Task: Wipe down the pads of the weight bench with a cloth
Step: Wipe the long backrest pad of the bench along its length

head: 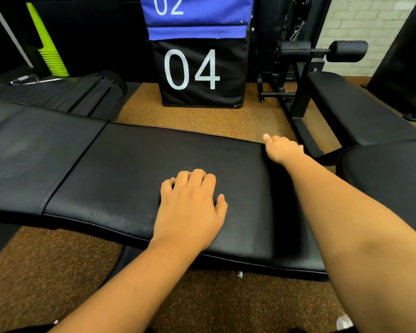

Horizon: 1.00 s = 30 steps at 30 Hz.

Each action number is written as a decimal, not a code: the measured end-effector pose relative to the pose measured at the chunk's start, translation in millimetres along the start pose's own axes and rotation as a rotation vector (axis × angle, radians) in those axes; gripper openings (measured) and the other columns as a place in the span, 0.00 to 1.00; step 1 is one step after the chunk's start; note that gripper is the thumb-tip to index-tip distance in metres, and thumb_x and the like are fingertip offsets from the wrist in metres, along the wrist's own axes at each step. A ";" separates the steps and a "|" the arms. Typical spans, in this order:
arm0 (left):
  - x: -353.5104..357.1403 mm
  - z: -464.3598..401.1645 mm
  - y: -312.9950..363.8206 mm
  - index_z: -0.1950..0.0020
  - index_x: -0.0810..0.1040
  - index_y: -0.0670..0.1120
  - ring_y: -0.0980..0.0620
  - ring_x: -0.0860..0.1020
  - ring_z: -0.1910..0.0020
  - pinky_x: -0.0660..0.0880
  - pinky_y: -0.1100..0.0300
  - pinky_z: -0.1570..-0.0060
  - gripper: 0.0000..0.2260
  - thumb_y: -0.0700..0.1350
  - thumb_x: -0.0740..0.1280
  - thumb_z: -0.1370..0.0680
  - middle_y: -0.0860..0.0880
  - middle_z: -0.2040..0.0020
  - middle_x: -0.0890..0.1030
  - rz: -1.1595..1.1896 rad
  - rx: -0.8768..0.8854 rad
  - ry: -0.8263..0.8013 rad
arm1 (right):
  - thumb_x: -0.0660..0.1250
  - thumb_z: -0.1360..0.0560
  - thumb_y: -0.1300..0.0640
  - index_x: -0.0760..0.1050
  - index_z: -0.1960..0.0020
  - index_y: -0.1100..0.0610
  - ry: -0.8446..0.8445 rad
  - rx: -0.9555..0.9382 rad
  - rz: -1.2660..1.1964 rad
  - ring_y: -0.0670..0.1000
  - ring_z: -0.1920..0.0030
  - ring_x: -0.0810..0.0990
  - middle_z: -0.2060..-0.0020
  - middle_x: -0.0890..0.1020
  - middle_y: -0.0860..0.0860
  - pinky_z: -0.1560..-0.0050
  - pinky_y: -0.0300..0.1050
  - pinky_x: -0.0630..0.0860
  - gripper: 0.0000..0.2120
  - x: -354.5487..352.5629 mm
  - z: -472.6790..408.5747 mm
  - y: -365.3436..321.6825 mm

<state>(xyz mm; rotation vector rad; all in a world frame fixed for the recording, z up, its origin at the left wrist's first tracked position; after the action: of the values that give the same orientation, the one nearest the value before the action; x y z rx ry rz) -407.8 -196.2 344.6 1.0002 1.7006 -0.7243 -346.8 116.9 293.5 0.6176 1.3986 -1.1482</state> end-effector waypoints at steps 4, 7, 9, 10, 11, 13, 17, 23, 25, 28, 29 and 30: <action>0.4 1.2 1.1 0.45 0.74 0.52 0.48 0.73 0.46 0.68 0.49 0.46 0.18 0.59 0.52 0.23 0.53 0.46 0.76 -0.006 -0.001 -0.004 | 0.45 0.19 0.44 0.69 0.33 0.57 0.083 -0.243 0.004 0.63 0.34 0.69 0.33 0.72 0.60 0.34 0.60 0.62 0.25 8.0 34.6 -57.6; -1.0 1.2 2.2 0.45 0.75 0.51 0.48 0.74 0.46 0.69 0.49 0.47 0.18 0.59 0.52 0.23 0.53 0.46 0.77 -0.011 0.004 0.005 | 0.46 0.17 0.46 0.63 0.27 0.56 0.094 -0.432 -0.041 0.62 0.30 0.63 0.29 0.67 0.56 0.32 0.60 0.60 0.24 13.2 71.6 -77.2; -1.9 1.6 2.6 0.45 0.76 0.51 0.47 0.75 0.47 0.70 0.48 0.48 0.19 0.59 0.52 0.23 0.53 0.46 0.77 -0.003 0.006 0.007 | 0.46 0.17 0.47 0.56 0.24 0.56 0.047 -0.510 -0.071 0.59 0.26 0.55 0.25 0.59 0.54 0.28 0.59 0.54 0.24 14.2 92.3 -68.7; -2.4 2.3 3.2 0.45 0.76 0.51 0.47 0.75 0.47 0.70 0.49 0.48 0.19 0.59 0.52 0.22 0.53 0.46 0.78 -0.002 0.007 0.007 | 0.46 0.16 0.48 0.56 0.24 0.56 0.044 -0.528 -0.069 0.58 0.26 0.55 0.24 0.58 0.54 0.28 0.58 0.53 0.24 14.4 98.0 -57.3; -2.6 3.1 3.6 0.45 0.76 0.51 0.48 0.75 0.46 0.70 0.49 0.47 0.20 0.59 0.51 0.22 0.53 0.46 0.78 -0.003 0.008 0.007 | 0.47 0.16 0.49 0.57 0.24 0.57 0.062 -0.525 -0.069 0.58 0.27 0.57 0.25 0.60 0.54 0.30 0.58 0.55 0.23 13.2 99.3 -41.7; -3.3 3.8 3.5 0.45 0.76 0.51 0.48 0.75 0.46 0.69 0.49 0.47 0.20 0.59 0.51 0.22 0.53 0.46 0.78 -0.004 0.009 0.011 | 0.48 0.17 0.49 0.62 0.28 0.59 0.126 -0.430 -0.080 0.61 0.32 0.64 0.31 0.66 0.57 0.34 0.58 0.62 0.22 7.9 90.3 -1.0; -2.7 3.0 2.9 0.44 0.76 0.51 0.48 0.74 0.45 0.68 0.50 0.46 0.18 0.59 0.53 0.21 0.54 0.45 0.77 -0.008 0.008 -0.006 | 0.48 0.17 0.51 0.61 0.27 0.62 0.146 -0.104 -0.094 0.64 0.34 0.67 0.32 0.68 0.61 0.33 0.59 0.62 0.23 -3.1 75.4 78.7; -2.3 3.4 3.0 0.41 0.75 0.51 0.47 0.74 0.44 0.68 0.49 0.44 0.17 0.58 0.55 0.21 0.53 0.44 0.77 -0.010 -0.001 -0.005 | 0.50 0.18 0.49 0.65 0.34 0.63 0.145 -0.118 0.010 0.64 0.37 0.67 0.37 0.70 0.61 0.38 0.59 0.65 0.21 3.1 94.6 47.3; -2.4 2.8 3.2 0.41 0.75 0.50 0.47 0.74 0.43 0.68 0.48 0.44 0.18 0.58 0.55 0.21 0.53 0.44 0.77 -0.008 -0.005 -0.008 | 0.50 0.18 0.48 0.65 0.33 0.61 0.159 -0.251 0.012 0.63 0.39 0.68 0.36 0.69 0.59 0.40 0.58 0.67 0.21 10.4 122.8 9.9; -2.6 4.1 3.9 0.41 0.76 0.50 0.47 0.74 0.44 0.68 0.49 0.44 0.18 0.58 0.55 0.21 0.52 0.44 0.77 -0.004 -0.005 -0.005 | 0.48 0.17 0.47 0.55 0.24 0.57 0.079 -0.456 -0.045 0.60 0.28 0.58 0.26 0.59 0.54 0.29 0.58 0.57 0.25 22.6 175.2 -28.5; -3.1 5.1 3.7 0.41 0.76 0.50 0.47 0.74 0.44 0.68 0.49 0.44 0.18 0.58 0.55 0.20 0.52 0.44 0.78 -0.001 -0.003 0.001 | 0.47 0.17 0.47 0.52 0.22 0.55 0.043 -0.481 -0.081 0.59 0.24 0.52 0.23 0.55 0.52 0.26 0.57 0.51 0.25 23.0 189.5 -28.5; -3.6 5.8 3.2 0.41 0.76 0.50 0.47 0.75 0.44 0.69 0.49 0.44 0.18 0.58 0.55 0.20 0.52 0.44 0.78 0.003 -0.003 0.005 | 0.46 0.16 0.47 0.49 0.21 0.54 0.020 -0.478 -0.109 0.56 0.23 0.47 0.22 0.52 0.50 0.25 0.55 0.48 0.26 22.5 195.4 -20.5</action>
<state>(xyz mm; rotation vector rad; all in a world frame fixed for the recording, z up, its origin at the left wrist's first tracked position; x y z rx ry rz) -401.8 -200.5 346.1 1.0031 1.7035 -0.7178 -285.2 -70.6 306.6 0.2141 1.6661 -0.8453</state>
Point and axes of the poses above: each hand's wrist, its own z-axis away from the middle knuckle, its own x-axis out of the palm, y = z × x, the point moved 4 cm from there along -z, towards the middle knuckle
